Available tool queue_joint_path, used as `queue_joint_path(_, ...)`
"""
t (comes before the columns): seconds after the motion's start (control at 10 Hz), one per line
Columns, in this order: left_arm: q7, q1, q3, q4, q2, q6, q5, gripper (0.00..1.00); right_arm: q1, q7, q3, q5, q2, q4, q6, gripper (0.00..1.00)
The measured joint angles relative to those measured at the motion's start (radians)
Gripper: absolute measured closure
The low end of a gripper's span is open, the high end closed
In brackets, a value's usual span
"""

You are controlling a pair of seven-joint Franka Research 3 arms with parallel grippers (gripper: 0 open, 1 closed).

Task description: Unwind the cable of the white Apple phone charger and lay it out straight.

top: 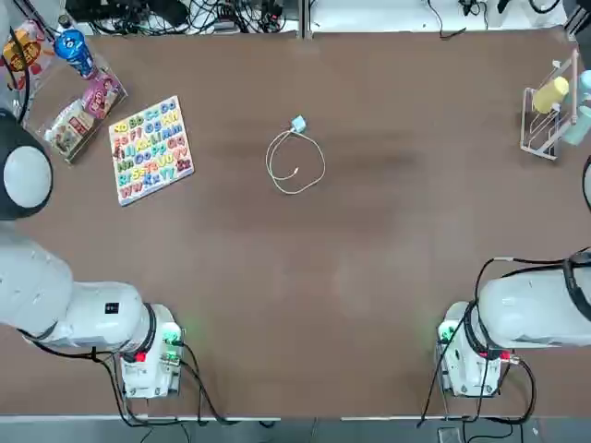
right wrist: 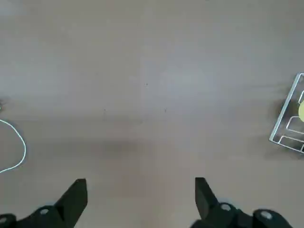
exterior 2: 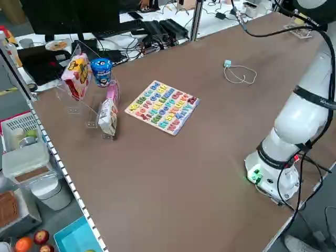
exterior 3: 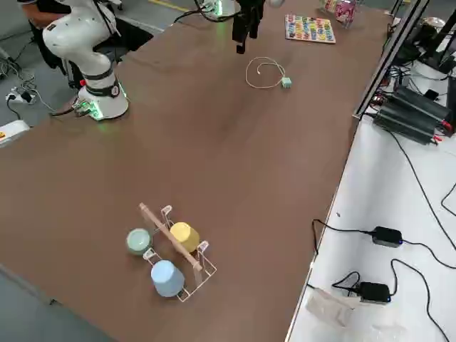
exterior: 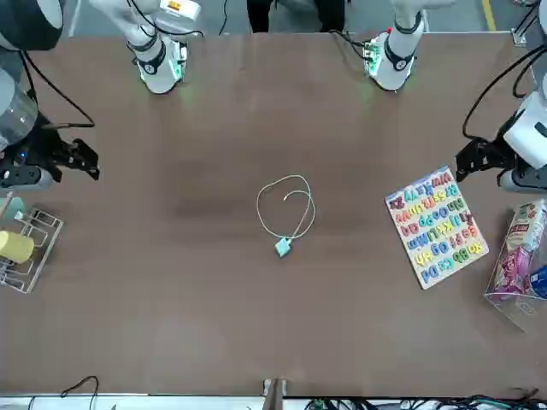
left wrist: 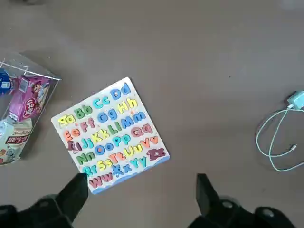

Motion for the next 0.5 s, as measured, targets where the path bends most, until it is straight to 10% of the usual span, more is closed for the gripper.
queue_joint_path(0.5,-0.027,-0.014,-0.059,0.000,-0.001,-0.009,-0.021,0.00,0.000,0.000,0.000,0.000,0.000,0.000,-0.001,0.00)
